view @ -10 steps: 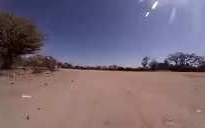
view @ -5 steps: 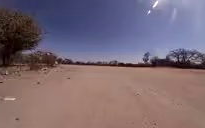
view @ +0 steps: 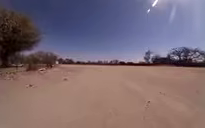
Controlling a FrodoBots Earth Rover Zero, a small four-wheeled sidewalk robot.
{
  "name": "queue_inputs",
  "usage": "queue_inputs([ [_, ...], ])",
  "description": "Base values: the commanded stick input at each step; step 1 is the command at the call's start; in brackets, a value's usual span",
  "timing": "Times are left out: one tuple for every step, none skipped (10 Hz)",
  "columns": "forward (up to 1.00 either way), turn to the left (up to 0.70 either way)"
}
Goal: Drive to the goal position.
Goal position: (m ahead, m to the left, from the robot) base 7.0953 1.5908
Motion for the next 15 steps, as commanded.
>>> queue_inputs([
  [1.0,0.0],
  [1.0,0.0],
  [1.0,0.08],
  [1.0,0.27],
  [1.0,0.24],
  [1.0,0.12],
  [1.0,0.01],
  [1.0,0.0],
  [1.0,0.0],
  [1.0,0.0],
  [1.0,0.0],
  [1.0,0.0],
  [1.0,0.0],
  [1.0,0.0],
  [1.0,0.0],
])
